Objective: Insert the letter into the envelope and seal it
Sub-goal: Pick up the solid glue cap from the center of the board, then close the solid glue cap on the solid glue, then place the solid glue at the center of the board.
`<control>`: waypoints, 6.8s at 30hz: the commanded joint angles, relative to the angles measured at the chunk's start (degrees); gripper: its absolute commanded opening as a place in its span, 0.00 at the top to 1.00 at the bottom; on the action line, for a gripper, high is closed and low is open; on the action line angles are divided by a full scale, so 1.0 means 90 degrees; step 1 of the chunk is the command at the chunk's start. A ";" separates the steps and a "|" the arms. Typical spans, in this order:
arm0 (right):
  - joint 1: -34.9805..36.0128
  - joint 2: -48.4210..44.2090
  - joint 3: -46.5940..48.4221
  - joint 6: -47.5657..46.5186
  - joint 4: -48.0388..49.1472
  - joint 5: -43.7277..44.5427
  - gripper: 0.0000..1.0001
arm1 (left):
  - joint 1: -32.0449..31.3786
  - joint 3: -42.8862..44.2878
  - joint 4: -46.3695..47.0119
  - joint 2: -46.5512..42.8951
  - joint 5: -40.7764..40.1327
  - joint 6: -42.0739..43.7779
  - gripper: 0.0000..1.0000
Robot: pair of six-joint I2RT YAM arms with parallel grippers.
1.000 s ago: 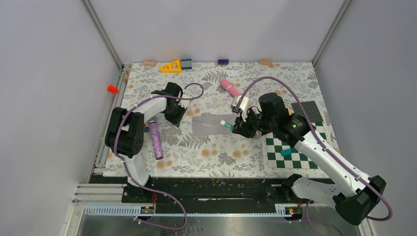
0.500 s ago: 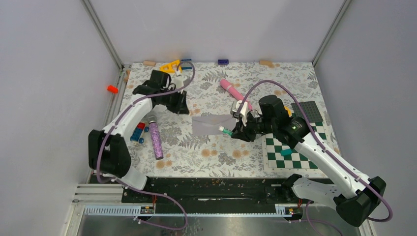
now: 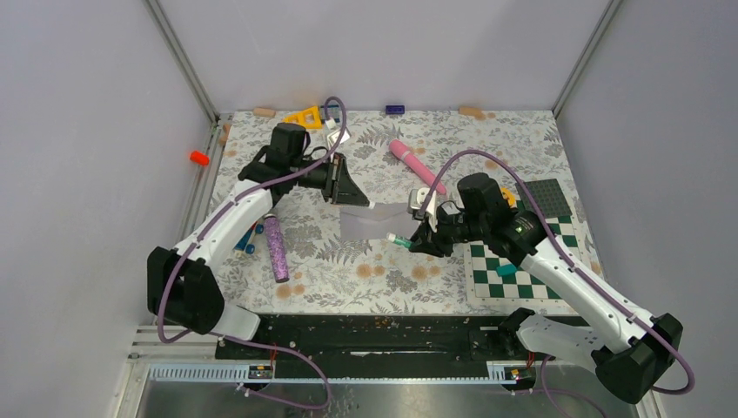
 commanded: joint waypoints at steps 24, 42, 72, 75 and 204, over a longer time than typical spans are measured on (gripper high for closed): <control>-0.0506 0.0104 -0.0373 0.1377 0.1785 -0.0333 1.00 | -0.0274 -0.1650 0.4691 -0.0368 0.1309 -0.3363 0.97; -0.0598 0.0237 -0.0446 0.1927 0.2258 -0.0365 1.00 | -0.0304 -0.1683 0.4521 -0.0219 0.1230 -0.3214 0.98; -0.0634 0.0374 -0.0546 0.2013 0.2394 -0.0643 1.00 | -0.0426 -0.1626 0.4378 -0.0161 0.1258 -0.3091 0.99; -0.0634 0.0390 -0.0576 0.1975 0.2390 -0.0694 1.00 | -0.0431 -0.1601 0.4341 -0.0133 0.1261 -0.3050 0.99; -0.0981 -0.0089 -0.0278 0.1641 0.1795 0.0835 0.01 | 0.0644 0.0969 -0.3064 0.0555 -0.5293 0.3241 1.00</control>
